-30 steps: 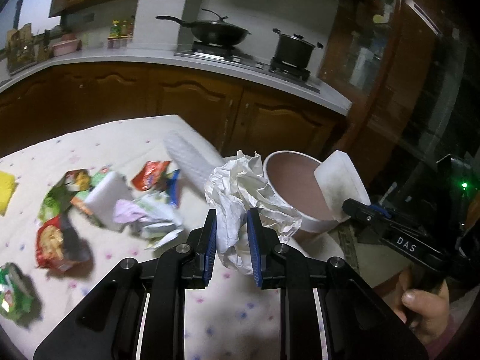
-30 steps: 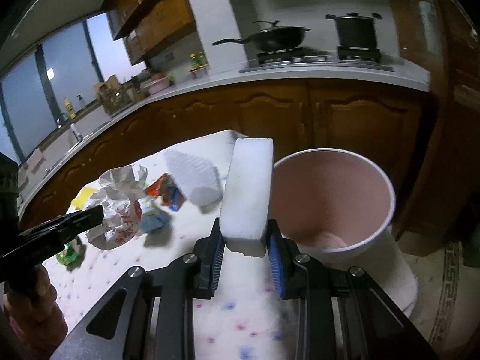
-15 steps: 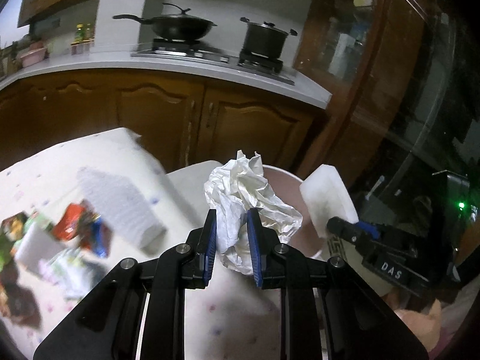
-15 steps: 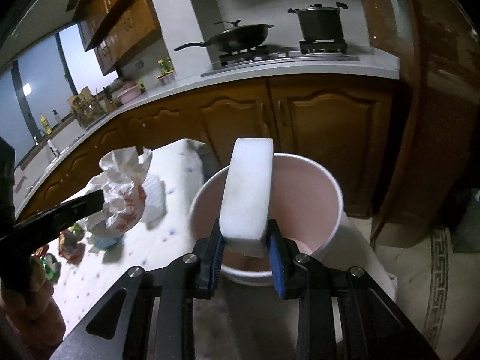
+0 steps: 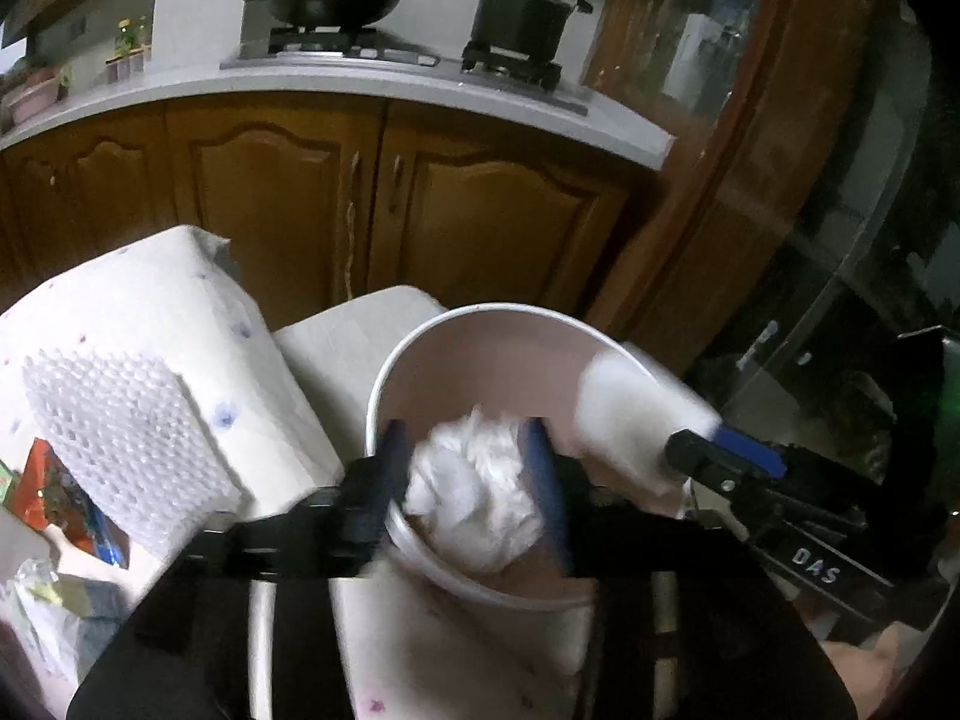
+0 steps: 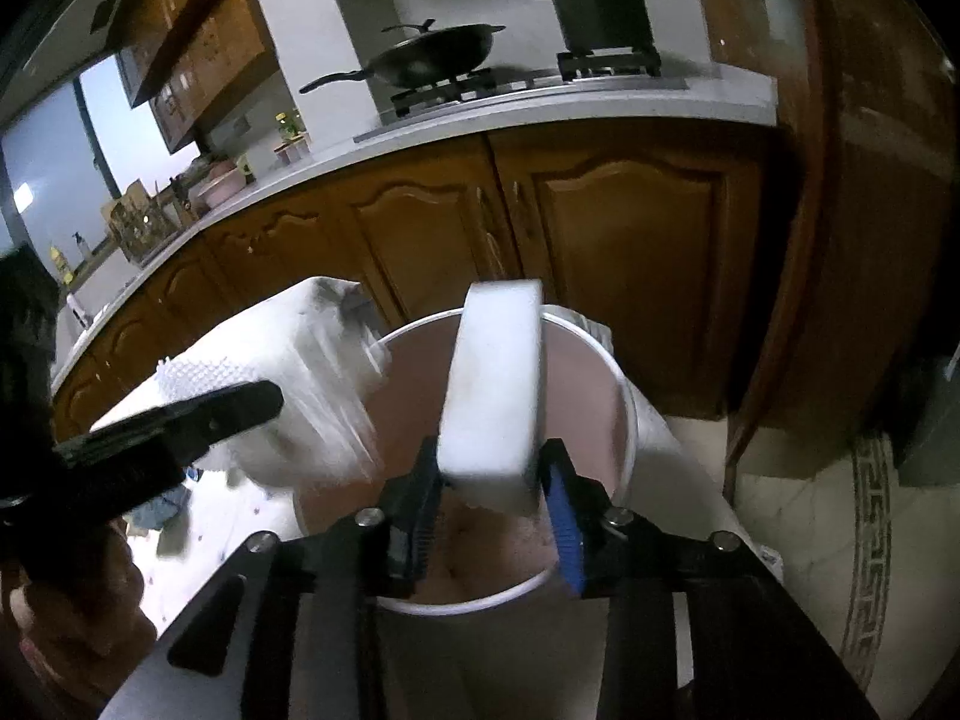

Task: Collect trash
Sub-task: 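Carry tissue and foam block to the bin and open both tools to drop them, then move both tools back over the table toward the remaining trash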

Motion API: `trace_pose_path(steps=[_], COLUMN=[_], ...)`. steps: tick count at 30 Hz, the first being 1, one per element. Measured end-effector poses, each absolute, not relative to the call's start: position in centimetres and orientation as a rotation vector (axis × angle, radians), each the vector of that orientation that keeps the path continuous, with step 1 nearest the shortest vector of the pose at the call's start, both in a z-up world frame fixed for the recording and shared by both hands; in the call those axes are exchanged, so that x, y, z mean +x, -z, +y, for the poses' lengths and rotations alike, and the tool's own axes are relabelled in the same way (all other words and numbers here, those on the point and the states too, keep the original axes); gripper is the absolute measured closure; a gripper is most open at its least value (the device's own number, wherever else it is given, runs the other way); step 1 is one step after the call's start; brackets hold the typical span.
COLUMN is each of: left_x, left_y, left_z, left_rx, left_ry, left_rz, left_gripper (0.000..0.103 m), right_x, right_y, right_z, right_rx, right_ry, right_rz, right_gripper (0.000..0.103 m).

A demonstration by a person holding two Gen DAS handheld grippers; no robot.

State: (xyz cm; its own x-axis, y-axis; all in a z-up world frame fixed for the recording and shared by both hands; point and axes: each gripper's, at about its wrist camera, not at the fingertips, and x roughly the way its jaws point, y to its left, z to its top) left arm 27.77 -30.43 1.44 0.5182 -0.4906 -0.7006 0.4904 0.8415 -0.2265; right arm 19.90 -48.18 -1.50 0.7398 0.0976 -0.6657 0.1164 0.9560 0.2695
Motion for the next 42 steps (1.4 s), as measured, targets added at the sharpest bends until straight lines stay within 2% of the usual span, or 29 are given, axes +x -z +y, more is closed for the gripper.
trace_pose_path(steps=[1, 2, 11, 13, 22, 42], left_x=[27.7, 27.6, 26.6, 26.2, 23.6, 18.4], left_y=[-1.4, -1.4, -2.2, -2.3, -3.0, -3.8], left_z=[-30.4, -30.3, -28.4, -27.5, -23.0, -12.3], left_rx=[-0.003, 0.0, -0.021, -0.032, -0.083, -0.152], left_ry=[0.591, 0.59, 0.567, 0.553, 0.496, 0.34], left_rz=[0.837, 0.836, 0.814, 0.81, 0.789, 0.742], left_gripper=[0.051, 0.051, 0.051, 0.051, 0.051, 0.051], right_x=[19.8, 19.7, 19.1, 18.9, 17.9, 17.3], right_y=[1.6, 1.6, 0.8, 0.4, -1.0, -1.7], right_z=[-48.3, -48.4, -48.2, -48.0, -45.8, -36.8], right_rx=[0.313, 0.325, 0.353, 0.354, 0.364, 0.312], right_ry=[0.014, 0.011, -0.003, -0.007, -0.061, -0.233], right_rz=[0.742, 0.739, 0.704, 0.693, 0.652, 0.656], right_gripper=[0.058, 0.055, 0.052, 0.042, 0.023, 0.022])
